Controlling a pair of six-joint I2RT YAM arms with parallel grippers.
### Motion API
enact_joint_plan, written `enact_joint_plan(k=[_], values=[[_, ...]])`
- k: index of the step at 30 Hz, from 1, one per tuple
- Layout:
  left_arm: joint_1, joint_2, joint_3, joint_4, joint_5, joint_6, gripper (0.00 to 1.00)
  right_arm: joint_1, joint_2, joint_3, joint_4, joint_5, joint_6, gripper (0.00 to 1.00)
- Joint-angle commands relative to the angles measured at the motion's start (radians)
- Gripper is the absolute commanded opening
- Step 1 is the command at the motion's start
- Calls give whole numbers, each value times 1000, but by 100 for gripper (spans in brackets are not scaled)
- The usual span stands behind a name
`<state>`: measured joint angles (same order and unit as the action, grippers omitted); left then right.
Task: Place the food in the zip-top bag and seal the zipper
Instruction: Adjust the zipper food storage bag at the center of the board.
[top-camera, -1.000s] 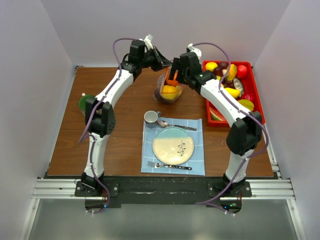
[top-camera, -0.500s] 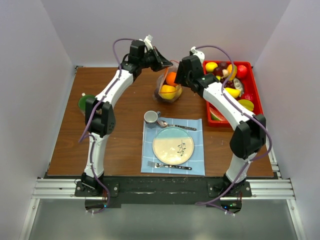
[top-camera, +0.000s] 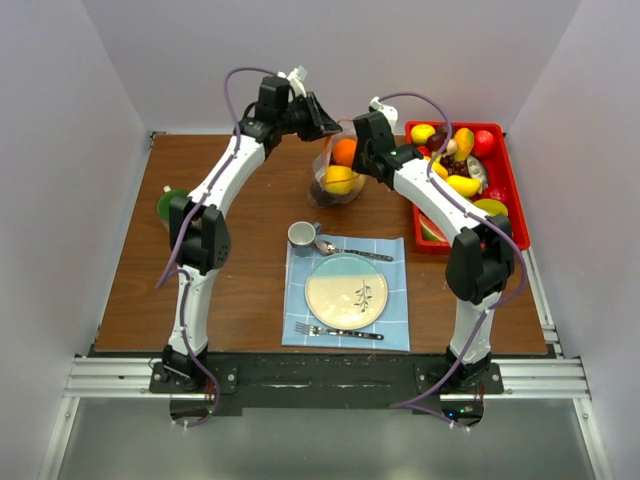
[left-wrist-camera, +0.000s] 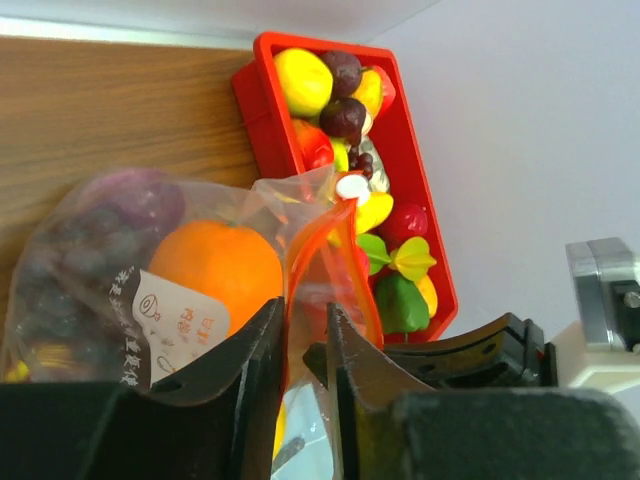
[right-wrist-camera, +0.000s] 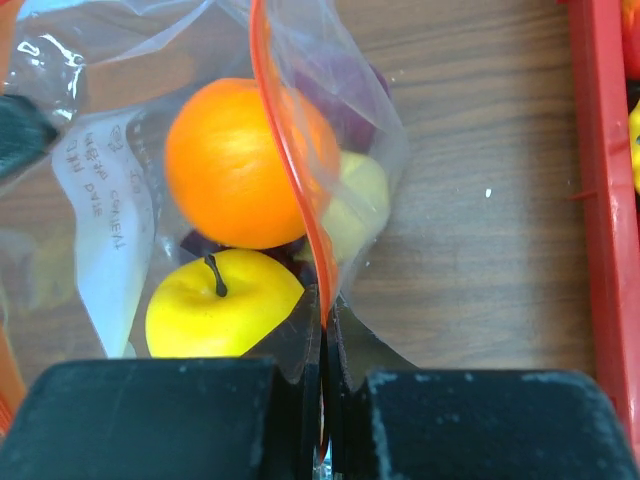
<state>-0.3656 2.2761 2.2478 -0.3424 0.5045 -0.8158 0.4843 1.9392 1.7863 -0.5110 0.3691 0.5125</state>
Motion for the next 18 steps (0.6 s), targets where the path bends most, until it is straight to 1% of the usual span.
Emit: enact_joint_plan(k=[1, 2, 4, 10, 13, 16, 18], values=[[13, -59, 84, -99, -64, 217, 32, 2, -40, 59, 14, 11, -12, 0], [13, -67, 82, -115, -82, 242, 36, 2, -37, 62, 12, 10, -15, 0], [13, -89, 82, -159, -128, 306, 38, 2, -33, 71, 11, 5, -16, 0], [1, -112, 91, -266, -259, 429, 37, 2, -22, 99, 5, -9, -17, 0], [-18, -113, 91, -299, -300, 469, 37, 2, -17, 110, 2, -13, -17, 0], [-30, -118, 85, -306, -326, 480, 36, 2, -9, 122, -4, -16, -17, 0], [-32, -119, 84, -305, -337, 480, 33, 2, -6, 128, -7, -19, -19, 0]])
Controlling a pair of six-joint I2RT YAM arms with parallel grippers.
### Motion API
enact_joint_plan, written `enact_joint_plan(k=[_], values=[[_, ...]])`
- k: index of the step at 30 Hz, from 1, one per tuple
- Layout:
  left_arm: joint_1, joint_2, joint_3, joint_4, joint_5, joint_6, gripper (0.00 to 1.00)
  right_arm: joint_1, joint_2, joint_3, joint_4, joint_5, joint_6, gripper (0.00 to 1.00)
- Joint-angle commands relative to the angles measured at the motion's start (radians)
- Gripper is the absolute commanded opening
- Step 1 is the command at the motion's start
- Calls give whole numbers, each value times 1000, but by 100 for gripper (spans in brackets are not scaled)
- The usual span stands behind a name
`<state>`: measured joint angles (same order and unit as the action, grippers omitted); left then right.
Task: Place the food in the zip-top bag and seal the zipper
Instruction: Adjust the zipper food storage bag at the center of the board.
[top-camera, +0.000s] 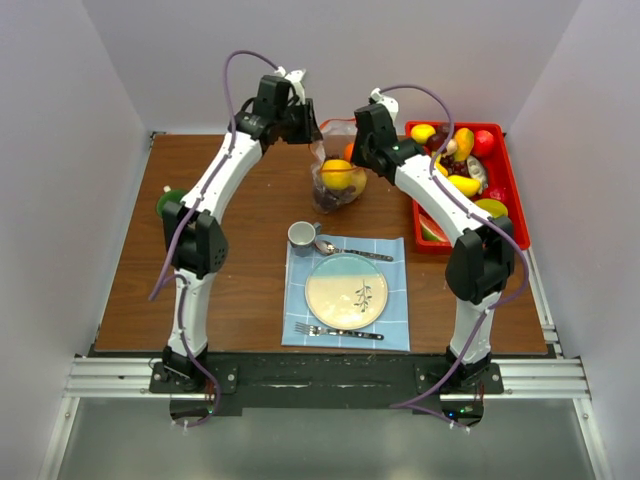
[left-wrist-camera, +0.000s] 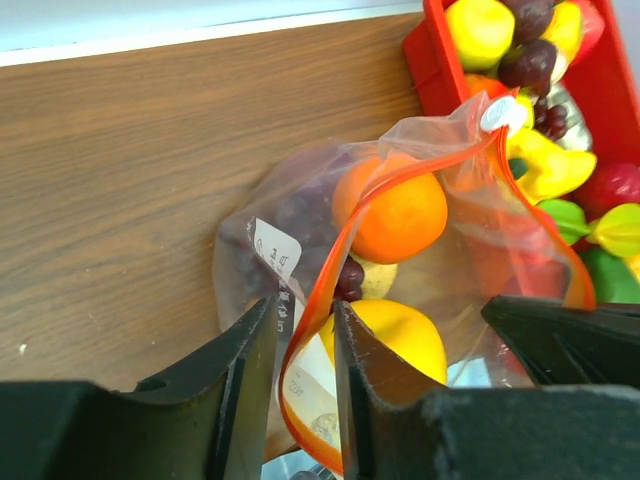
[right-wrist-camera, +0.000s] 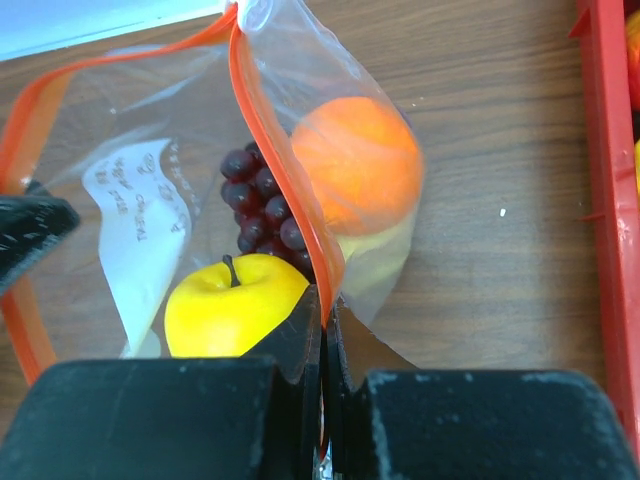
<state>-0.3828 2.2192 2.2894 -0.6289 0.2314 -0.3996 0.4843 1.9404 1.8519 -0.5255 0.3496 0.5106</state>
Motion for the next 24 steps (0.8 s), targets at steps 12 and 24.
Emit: enact_joint_plan(k=[12, 24], values=[[-14, -173, 56, -3, -294, 68, 0, 8, -1, 156, -34, -89, -49, 0], [-34, -55, 33, 72, -93, 21, 0, 0, 57, 179, -105, -162, -115, 21]])
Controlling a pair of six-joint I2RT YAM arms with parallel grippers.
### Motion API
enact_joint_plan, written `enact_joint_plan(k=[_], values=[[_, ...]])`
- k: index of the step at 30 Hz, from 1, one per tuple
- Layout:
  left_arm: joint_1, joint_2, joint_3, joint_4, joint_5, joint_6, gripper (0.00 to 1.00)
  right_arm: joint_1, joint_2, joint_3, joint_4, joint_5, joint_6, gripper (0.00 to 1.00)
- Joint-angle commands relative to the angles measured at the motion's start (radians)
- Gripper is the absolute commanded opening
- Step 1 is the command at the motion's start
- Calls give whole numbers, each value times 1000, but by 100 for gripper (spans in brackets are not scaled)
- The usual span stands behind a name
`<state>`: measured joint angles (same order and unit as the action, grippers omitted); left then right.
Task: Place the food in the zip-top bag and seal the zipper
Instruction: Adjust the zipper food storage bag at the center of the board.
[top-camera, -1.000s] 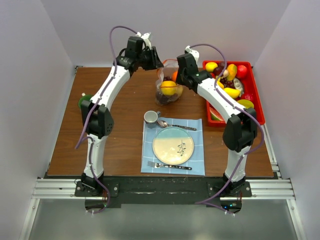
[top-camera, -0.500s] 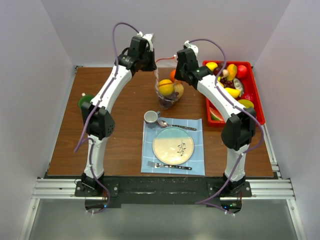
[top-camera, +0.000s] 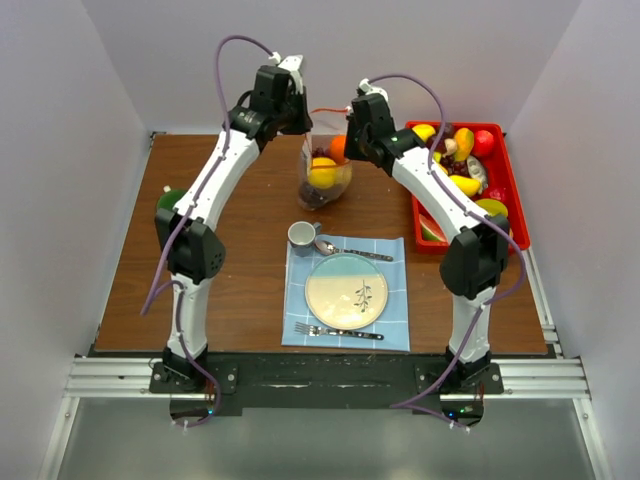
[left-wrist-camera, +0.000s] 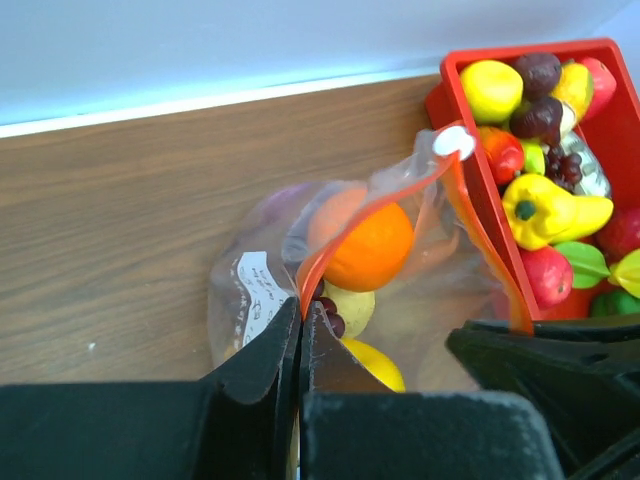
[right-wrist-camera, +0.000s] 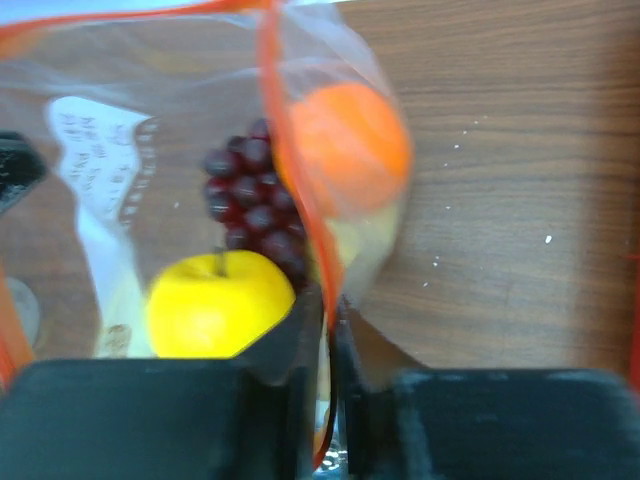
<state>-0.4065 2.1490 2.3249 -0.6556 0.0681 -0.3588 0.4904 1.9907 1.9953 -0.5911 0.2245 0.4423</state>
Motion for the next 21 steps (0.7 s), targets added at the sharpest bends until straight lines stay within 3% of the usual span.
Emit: enact_joint_plan(k=[1, 3, 4, 7, 13, 21], values=[[-11, 17, -10, 106, 87, -28, 0, -6, -1, 33, -47, -42, -63, 33], [-11, 6, -54, 151, 99, -38, 0, -6, -45, 33, -74, -36, -79, 46], [-11, 0, -67, 168, 119, -54, 0, -7, -64, 36, -87, -13, -97, 58], [-9, -5, -68, 203, 134, -75, 0, -18, -163, 31, -151, 65, -128, 69], [-6, 0, -65, 246, 176, -108, 0, -239, -401, -249, -95, 15, -82, 70], [-2, -5, -81, 303, 223, -134, 0, -604, -452, -518, -27, -42, -40, 69]])
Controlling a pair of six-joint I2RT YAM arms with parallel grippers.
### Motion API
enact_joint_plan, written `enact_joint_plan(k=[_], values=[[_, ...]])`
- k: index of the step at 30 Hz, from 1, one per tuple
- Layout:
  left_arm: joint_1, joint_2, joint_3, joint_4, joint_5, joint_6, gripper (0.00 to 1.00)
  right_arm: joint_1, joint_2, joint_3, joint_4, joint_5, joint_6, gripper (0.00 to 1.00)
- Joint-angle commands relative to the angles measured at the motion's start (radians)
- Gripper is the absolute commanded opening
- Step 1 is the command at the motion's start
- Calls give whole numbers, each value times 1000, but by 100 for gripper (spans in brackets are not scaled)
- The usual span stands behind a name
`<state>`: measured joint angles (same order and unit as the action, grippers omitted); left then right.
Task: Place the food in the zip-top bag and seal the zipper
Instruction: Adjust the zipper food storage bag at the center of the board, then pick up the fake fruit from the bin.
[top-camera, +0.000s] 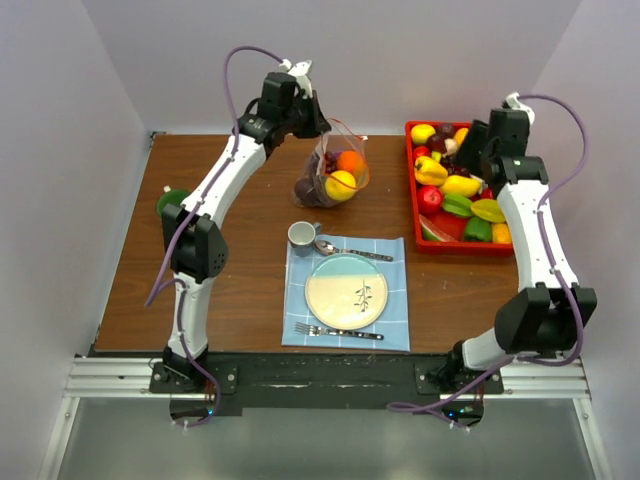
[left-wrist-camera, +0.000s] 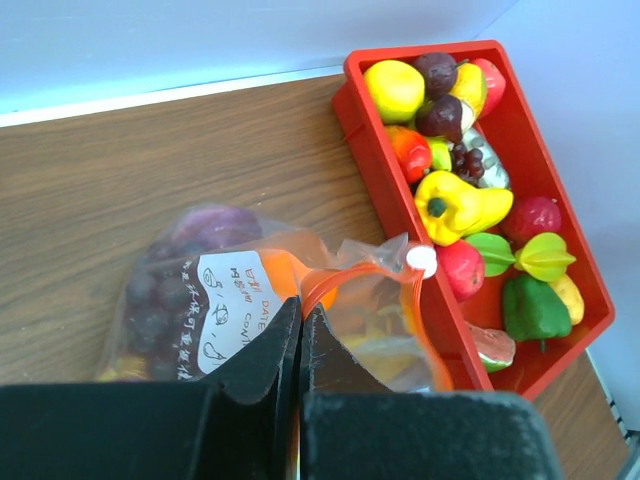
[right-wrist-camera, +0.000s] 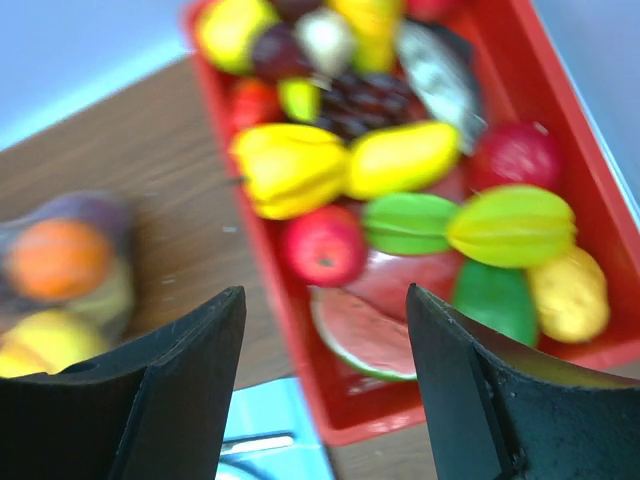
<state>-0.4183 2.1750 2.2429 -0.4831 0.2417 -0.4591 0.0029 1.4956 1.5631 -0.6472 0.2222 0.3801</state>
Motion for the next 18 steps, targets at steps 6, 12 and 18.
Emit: enact_joint_plan(k=[6, 12, 18], values=[[15, -24, 4, 141, 73, -32, 0, -207, 87, -161, 41, -38, 94, 70], [24, -20, 4, 153, 97, -47, 0, -207, 69, -274, 21, 97, 169, 73], [24, -27, -15, 167, 105, -50, 0, -205, 144, -307, 17, 83, 210, 77]])
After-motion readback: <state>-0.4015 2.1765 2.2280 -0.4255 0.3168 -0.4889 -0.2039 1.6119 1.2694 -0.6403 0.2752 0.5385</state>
